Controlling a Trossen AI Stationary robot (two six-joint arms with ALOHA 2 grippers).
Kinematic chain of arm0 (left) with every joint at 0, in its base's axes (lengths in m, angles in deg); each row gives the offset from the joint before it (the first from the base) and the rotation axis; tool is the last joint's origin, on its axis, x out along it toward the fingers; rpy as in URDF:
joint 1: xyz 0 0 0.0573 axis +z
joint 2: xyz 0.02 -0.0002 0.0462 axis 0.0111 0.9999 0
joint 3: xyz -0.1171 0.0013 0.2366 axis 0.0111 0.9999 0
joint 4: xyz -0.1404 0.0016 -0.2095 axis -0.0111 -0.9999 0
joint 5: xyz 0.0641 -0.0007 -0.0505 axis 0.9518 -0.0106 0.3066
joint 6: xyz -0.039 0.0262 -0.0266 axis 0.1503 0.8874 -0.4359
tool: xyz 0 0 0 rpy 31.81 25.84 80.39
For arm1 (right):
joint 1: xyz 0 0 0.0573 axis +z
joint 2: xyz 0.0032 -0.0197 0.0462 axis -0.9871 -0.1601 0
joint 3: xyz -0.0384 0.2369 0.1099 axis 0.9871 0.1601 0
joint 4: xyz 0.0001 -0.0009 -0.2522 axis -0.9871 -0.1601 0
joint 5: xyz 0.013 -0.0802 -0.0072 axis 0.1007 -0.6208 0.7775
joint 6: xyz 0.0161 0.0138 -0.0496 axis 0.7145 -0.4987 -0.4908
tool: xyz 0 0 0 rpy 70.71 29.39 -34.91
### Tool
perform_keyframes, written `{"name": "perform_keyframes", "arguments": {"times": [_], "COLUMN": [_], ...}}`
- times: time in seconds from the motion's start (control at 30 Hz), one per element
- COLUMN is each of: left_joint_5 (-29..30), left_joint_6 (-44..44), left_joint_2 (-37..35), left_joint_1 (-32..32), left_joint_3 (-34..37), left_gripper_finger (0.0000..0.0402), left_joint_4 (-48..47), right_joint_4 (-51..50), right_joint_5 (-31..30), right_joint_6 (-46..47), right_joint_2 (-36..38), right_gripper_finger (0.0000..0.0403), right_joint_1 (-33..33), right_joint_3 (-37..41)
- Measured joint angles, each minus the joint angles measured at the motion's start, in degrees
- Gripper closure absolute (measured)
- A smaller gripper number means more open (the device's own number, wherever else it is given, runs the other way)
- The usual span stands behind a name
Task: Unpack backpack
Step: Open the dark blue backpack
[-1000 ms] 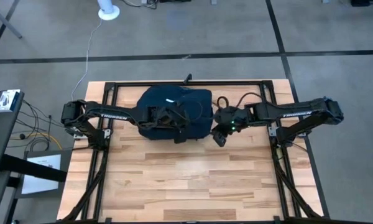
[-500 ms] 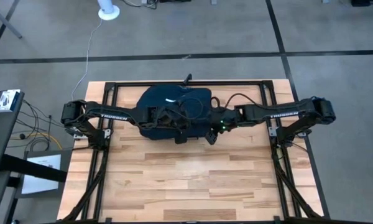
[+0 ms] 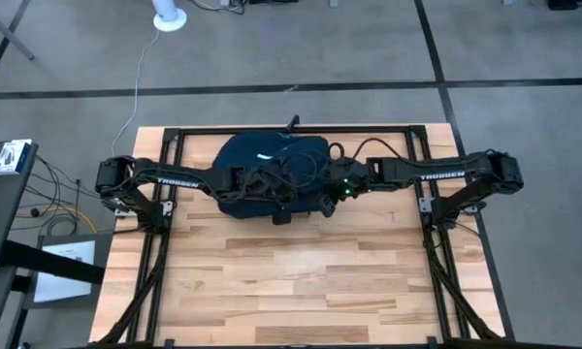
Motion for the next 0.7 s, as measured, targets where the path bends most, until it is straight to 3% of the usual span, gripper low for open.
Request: {"name": "perform_keyframes", "arguments": {"times": [0.07, 0.4, 0.7], "left_joint_5": [0.00, -0.35, -9.59], "left_joint_6": [0.45, 3.40, 7.27], "left_joint_2": [0.00, 0.00, -0.48], "left_joint_1": [0.07, 0.17, -1.16], "left_joint_3": [0.00, -0.17, -0.26], "left_gripper_finger": [0.0402, 0.0401, 0.0401], "left_joint_4": [-0.35, -7.14, -12.09], "right_joint_4": [-0.74, -2.87, -4.53], "right_joint_5": [0.67, 4.91, 5.37], "right_joint_6": [-0.04, 2.84, 1.56], "right_joint_2": [0.00, 0.74, 1.29], "right_gripper_finger": [0.0388, 0.0401, 0.0402], "right_joint_1": [0.39, 4.06, 2.84], "right_joint_3": [0.00, -0.06, -0.07]}}
